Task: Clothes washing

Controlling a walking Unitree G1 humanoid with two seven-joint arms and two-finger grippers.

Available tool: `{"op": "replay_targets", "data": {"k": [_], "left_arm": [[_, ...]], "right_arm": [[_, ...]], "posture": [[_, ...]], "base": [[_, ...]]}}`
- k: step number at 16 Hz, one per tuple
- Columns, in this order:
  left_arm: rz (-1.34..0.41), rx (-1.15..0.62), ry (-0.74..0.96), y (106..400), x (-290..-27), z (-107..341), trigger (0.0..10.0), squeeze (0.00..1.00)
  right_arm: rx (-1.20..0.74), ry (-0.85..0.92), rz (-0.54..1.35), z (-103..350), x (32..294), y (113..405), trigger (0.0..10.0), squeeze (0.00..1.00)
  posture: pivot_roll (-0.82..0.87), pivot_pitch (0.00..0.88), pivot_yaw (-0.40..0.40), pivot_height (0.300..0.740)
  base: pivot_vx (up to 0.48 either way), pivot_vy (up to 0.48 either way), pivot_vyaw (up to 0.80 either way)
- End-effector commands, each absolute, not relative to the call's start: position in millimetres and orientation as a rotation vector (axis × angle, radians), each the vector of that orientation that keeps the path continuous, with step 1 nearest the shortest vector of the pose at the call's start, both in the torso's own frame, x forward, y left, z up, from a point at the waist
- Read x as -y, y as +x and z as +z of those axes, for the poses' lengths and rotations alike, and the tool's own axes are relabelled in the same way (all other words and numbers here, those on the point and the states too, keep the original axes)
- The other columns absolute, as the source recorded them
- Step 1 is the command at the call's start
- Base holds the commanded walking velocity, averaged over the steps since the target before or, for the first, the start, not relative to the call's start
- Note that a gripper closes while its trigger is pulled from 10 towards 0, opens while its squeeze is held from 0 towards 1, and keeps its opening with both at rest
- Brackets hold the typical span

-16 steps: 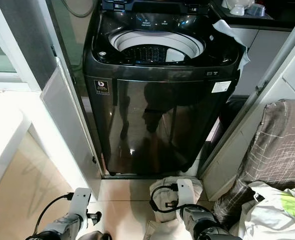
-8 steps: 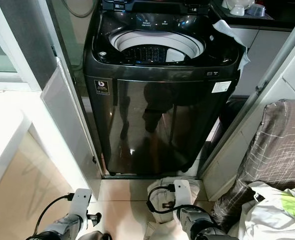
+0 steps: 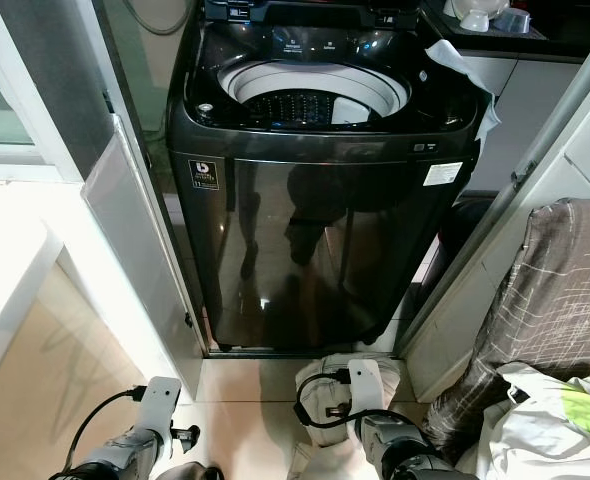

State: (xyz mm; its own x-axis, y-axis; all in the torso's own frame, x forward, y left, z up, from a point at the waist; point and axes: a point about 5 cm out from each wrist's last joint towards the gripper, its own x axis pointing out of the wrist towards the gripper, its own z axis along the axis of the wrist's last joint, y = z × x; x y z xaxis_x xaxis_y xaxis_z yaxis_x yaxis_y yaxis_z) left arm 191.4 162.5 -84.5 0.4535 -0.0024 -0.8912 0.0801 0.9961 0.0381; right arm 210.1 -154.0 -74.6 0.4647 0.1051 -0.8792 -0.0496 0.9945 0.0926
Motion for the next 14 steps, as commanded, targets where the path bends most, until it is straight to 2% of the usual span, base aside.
{"op": "replay_targets", "data": {"k": [1, 14], "left_arm": [[-0.06, -1.104, 0.086, 189.2, -162.9, -85.5, 10.0, 0.0], [-0.066, -1.107, 0.091, 188.2, -161.9, -86.1, 10.0, 0.0]], "right_arm": [[-1.07, 0.053, 0.092, -72.7, 155.3, 213.4, 0.0, 0.0], [-1.065, 0.053, 0.088, -71.5, 154.8, 215.6, 0.0, 0.0]], "posture": [[-0.07, 0.0, -0.003, 0.74], [-0.08, 0.0, -0.001, 0.74]], "base": [[0.0, 0.0, 0.0], [0.0, 0.0, 0.0]]}}
